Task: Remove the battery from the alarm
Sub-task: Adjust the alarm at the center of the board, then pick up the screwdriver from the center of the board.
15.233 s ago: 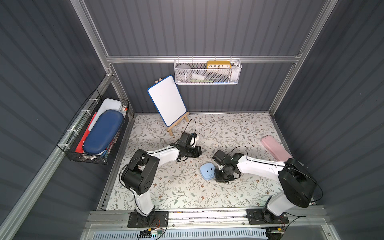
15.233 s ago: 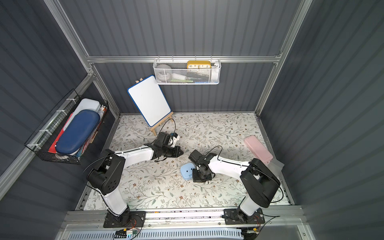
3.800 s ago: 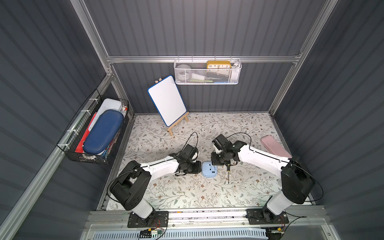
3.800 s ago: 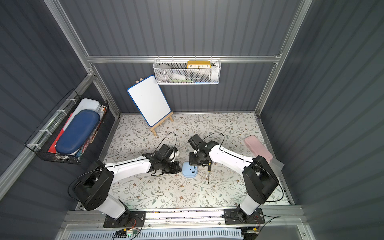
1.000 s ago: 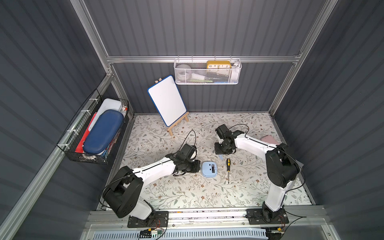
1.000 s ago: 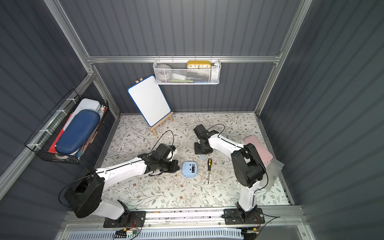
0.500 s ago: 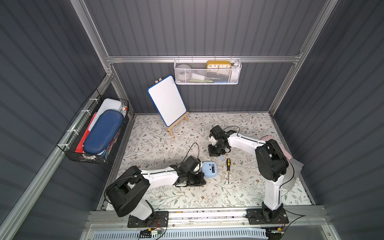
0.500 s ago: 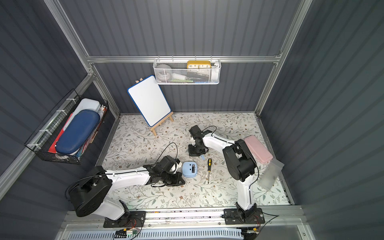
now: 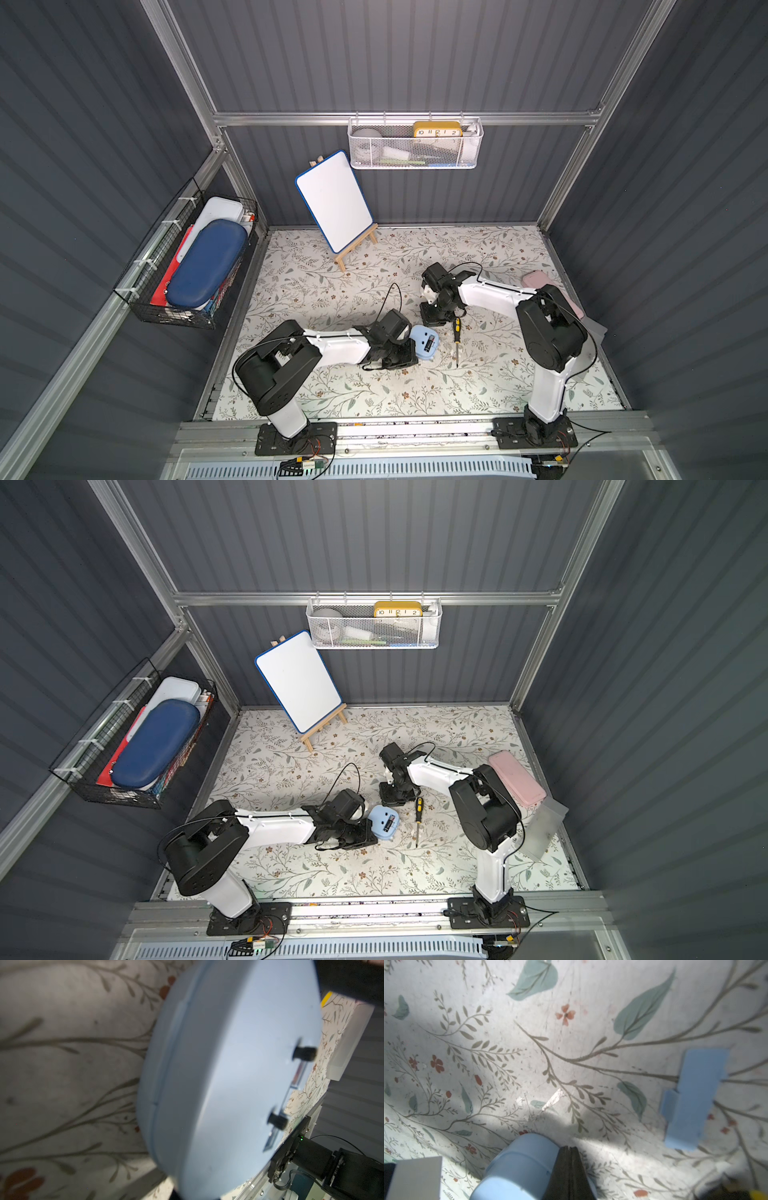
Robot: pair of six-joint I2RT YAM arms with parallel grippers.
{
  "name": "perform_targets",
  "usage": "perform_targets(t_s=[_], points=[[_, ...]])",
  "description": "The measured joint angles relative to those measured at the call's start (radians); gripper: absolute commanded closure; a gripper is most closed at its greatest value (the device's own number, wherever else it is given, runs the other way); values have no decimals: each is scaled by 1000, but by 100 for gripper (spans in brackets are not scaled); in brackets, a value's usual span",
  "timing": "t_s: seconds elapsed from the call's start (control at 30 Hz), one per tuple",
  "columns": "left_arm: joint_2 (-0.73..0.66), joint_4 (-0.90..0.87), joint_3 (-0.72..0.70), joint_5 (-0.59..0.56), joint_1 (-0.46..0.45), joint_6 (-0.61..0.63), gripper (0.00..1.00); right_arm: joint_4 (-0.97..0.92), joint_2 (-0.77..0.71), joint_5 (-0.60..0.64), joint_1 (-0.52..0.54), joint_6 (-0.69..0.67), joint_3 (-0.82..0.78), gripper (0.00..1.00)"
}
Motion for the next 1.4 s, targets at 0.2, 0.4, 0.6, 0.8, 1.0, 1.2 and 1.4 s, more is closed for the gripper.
perform_targets(t_s=[0.2, 0.4, 0.6, 0.8, 1.0, 1.2, 1.4], points=[[-2, -64, 27, -29, 1, -2, 100, 6, -46, 85, 28, 32, -55, 100], [-2, -151, 72, -105, 36, 24, 100, -27, -66, 124, 40, 54, -117, 100], [-1, -150, 113, -190, 103, 63, 100, -50, -88, 95, 78, 84, -148, 100], [-2, -146, 131, -210, 108, 88, 100, -74, -127, 110, 90, 108, -168, 98], [-56, -159, 118, -210, 150, 117, 100, -105, -290, 176, 78, 124, -192, 63], [-95, -174, 120, -217, 173, 153, 90, -88, -315, 250, -35, 93, -221, 43], [-103, -192, 122, -217, 185, 182, 83, -87, -187, 267, -87, 57, -180, 38]])
